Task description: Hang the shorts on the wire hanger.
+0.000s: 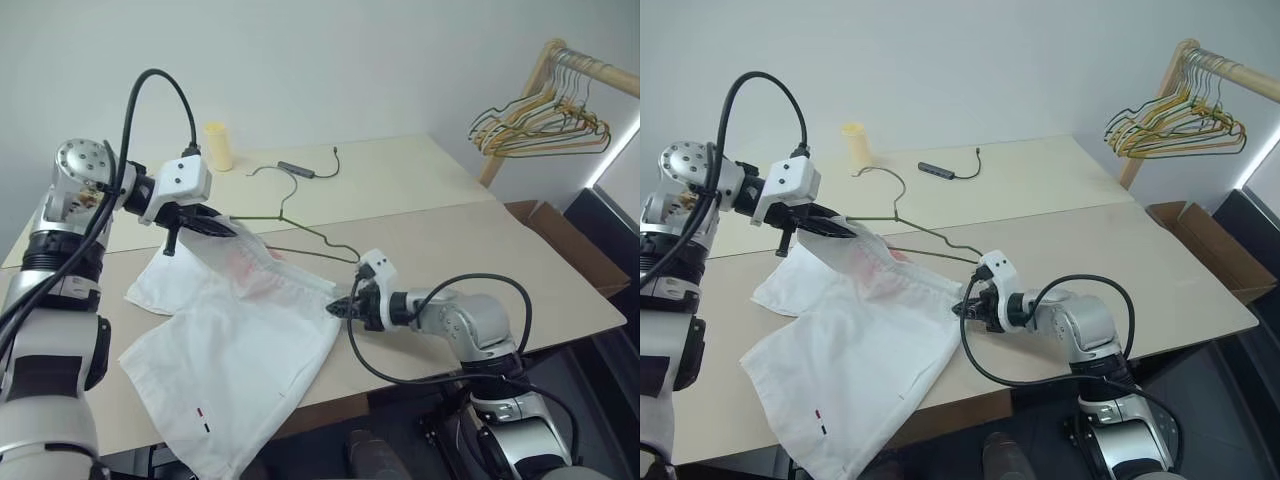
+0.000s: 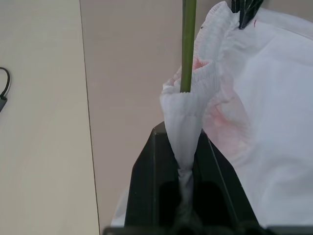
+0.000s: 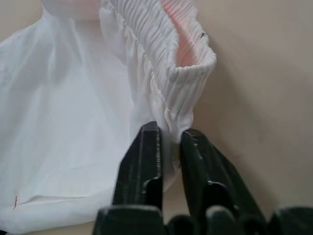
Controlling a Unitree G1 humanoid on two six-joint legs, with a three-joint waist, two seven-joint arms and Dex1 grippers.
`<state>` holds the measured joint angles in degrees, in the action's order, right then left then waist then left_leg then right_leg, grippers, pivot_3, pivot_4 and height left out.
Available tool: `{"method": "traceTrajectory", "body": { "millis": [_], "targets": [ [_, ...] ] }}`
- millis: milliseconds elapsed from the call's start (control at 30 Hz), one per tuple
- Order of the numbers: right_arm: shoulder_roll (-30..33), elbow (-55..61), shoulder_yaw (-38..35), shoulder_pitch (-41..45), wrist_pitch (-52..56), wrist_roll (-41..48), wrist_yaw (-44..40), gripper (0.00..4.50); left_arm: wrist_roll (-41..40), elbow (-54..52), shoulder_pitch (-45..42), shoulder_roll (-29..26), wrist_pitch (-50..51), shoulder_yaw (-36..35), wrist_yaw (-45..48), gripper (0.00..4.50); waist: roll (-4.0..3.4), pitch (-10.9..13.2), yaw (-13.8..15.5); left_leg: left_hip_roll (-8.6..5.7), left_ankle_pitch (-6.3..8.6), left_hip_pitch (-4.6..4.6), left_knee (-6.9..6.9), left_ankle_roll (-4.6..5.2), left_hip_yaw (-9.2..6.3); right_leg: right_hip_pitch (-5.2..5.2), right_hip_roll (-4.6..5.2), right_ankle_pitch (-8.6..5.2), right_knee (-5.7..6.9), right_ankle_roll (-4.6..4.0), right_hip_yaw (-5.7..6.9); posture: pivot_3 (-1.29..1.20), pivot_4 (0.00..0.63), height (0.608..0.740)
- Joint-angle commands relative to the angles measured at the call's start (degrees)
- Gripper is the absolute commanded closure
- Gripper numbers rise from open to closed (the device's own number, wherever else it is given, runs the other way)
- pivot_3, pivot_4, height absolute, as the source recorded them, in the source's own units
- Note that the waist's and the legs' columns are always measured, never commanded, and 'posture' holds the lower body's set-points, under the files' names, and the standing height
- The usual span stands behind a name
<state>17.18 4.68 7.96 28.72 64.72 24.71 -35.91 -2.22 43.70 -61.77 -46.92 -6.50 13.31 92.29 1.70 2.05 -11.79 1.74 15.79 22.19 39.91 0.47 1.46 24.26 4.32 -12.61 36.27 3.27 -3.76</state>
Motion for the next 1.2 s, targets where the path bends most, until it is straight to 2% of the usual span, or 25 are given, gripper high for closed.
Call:
{"method": "traceTrajectory", "body": {
  "millis": [33,167,400,700,1033,1200],
  "targets": [
    [1.28,0.58,-0.18,0.12,-3.75,-1.53,1.04,4.48,-2.23,-1.84,-0.22,-1.45,-0.26,-1.42,0.21,4.50,0.00,0.00,0.00,0.00,0.00,0.00,0.00,0.00,0.00,0.00,0.00,0.00,0.00,0.00,0.00,-0.14,0.000,0.740],
    [3.58,-0.56,-0.48,-0.65,-8.21,-4.43,2.25,4.48,-5.57,-4.15,0.73,-3.78,0.64,0.26,0.21,4.50,0.00,0.00,-0.01,0.00,0.00,0.00,0.00,0.00,-0.01,0.00,0.01,0.00,0.00,0.00,0.00,-0.14,0.000,0.740],
    [7.99,-2.63,-3.01,-0.04,-11.74,-4.15,0.39,4.48,-8.93,-6.94,2.49,-5.78,1.85,1.65,0.21,4.50,0.00,0.00,-0.03,0.00,0.00,-0.03,0.00,0.00,-0.01,-0.03,0.00,0.00,-0.01,0.00,-0.01,-0.15,0.000,0.740],
    [12.21,-3.83,-3.71,0.70,-15.18,-4.88,-0.84,4.48,-5.86,-4.75,3.16,-4.43,1.70,0.15,0.03,4.50,0.00,0.00,-0.03,0.00,0.00,-0.03,-0.01,0.01,0.01,-0.04,-0.01,0.00,-0.05,0.00,-0.01,-0.15,0.000,0.740],
    [17.05,3.01,-0.81,0.37,-20.18,-7.23,-3.29,4.48,-0.85,-1.47,2.40,-3.44,-0.27,0.84,-2.40,4.50,0.00,0.00,-0.06,0.00,0.00,-0.03,-0.01,0.01,0.03,-0.03,-0.01,0.00,-0.05,0.01,-0.02,-0.16,0.000,0.740],
    [20.48,7.40,1.80,3.45,-22.81,-9.87,-5.71,4.48,-0.79,-2.05,2.46,-2.76,-1.24,0.24,-1.89,4.50,0.00,0.00,-0.05,0.00,0.00,-0.02,0.00,0.01,0.08,-0.02,0.00,-0.01,-0.05,0.01,-0.02,-0.17,0.000,0.740]
  ]
}}
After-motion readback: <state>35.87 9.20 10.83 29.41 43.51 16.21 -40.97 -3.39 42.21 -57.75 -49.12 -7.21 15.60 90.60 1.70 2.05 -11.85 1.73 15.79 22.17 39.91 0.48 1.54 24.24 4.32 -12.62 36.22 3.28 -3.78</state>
